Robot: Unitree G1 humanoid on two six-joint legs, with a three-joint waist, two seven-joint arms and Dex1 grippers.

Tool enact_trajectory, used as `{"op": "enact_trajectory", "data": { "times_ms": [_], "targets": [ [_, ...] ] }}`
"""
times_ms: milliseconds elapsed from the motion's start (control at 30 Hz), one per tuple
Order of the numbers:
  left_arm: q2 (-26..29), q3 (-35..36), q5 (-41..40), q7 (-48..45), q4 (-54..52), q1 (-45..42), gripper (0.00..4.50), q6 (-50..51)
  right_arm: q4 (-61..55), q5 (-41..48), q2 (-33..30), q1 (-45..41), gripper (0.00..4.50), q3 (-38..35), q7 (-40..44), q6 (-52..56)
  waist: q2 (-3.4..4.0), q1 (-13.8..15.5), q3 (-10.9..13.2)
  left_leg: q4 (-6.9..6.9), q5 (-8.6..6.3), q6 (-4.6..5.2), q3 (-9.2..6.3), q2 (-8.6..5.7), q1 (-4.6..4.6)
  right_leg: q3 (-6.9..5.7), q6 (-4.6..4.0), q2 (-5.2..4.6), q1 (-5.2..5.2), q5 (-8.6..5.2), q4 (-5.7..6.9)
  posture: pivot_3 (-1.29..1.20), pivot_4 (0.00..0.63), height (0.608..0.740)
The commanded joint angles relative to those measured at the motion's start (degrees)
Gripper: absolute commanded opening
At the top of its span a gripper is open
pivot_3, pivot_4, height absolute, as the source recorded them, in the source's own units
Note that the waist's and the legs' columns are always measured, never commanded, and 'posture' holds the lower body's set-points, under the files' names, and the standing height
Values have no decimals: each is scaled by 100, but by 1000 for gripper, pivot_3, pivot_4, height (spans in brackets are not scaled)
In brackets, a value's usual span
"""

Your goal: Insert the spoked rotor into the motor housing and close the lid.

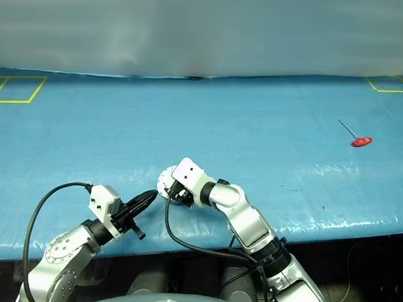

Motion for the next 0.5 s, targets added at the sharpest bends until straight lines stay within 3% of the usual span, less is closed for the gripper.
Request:
{"op": "enact_trajectory", "data": {
  "times_ms": [33,233,500],
  "targets": [
    [-17,-25,122,-86,-210,140,0,-460,369,-201,-149,153,3045,77,16,-20,0,8,0,0,0,0,0,0,0,-1,0,-1,0,0,0,0,150,740],
    [-44,-82,180,-133,-124,305,0,-696,501,-352,-456,151,3045,180,302,-1099,3,36,2,0,-1,0,0,-3,-7,-6,1,2,-3,-1,-9,0,150,740],
    [-91,-129,227,-131,-53,424,0,-818,466,269,176,280,3045,-399,168,278,2,44,1,-4,-1,-1,-1,8,-6,-7,-2,4,-4,-2,-9,0,150,740]
  ]
}}
